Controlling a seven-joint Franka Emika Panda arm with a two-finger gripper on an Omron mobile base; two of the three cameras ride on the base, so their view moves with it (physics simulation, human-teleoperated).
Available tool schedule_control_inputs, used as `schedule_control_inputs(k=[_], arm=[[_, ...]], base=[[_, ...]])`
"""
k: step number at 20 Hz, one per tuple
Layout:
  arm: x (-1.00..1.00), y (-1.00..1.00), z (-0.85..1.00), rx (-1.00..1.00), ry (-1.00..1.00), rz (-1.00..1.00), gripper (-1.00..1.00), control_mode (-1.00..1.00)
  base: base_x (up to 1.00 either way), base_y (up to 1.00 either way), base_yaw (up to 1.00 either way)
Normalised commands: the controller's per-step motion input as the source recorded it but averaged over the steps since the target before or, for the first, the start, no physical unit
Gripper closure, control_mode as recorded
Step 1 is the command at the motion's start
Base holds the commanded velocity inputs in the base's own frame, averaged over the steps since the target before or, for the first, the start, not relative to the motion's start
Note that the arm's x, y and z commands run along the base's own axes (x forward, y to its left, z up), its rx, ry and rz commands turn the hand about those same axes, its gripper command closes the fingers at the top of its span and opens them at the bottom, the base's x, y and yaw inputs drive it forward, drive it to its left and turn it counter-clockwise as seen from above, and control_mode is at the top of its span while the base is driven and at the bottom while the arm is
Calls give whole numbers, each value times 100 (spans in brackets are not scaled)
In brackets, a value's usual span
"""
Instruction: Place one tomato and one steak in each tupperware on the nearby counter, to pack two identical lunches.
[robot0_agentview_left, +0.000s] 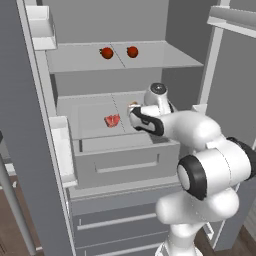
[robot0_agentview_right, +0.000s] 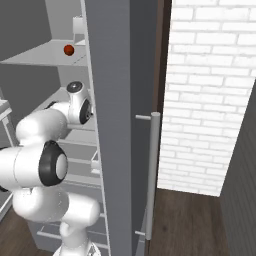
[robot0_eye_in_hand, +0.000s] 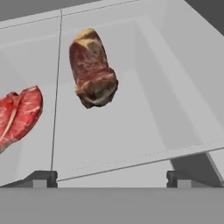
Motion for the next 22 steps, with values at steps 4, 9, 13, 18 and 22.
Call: schedule_control_inputs(k=[4, 9, 13, 18, 22], arm=[[49, 1, -24, 0, 3, 0, -100, -100], [53, 10, -36, 0, 0, -1, -100, -100], [55, 12, -34, 0, 0, -1, -100, -100], [51, 4, -25, 0, 0, -1, -100, -100], [42, 0, -21, 0, 0, 0, -100, -100]], base=[[0, 0, 0], [0, 0, 0], [0, 0, 0], [0, 0, 0], [0, 0, 0]])
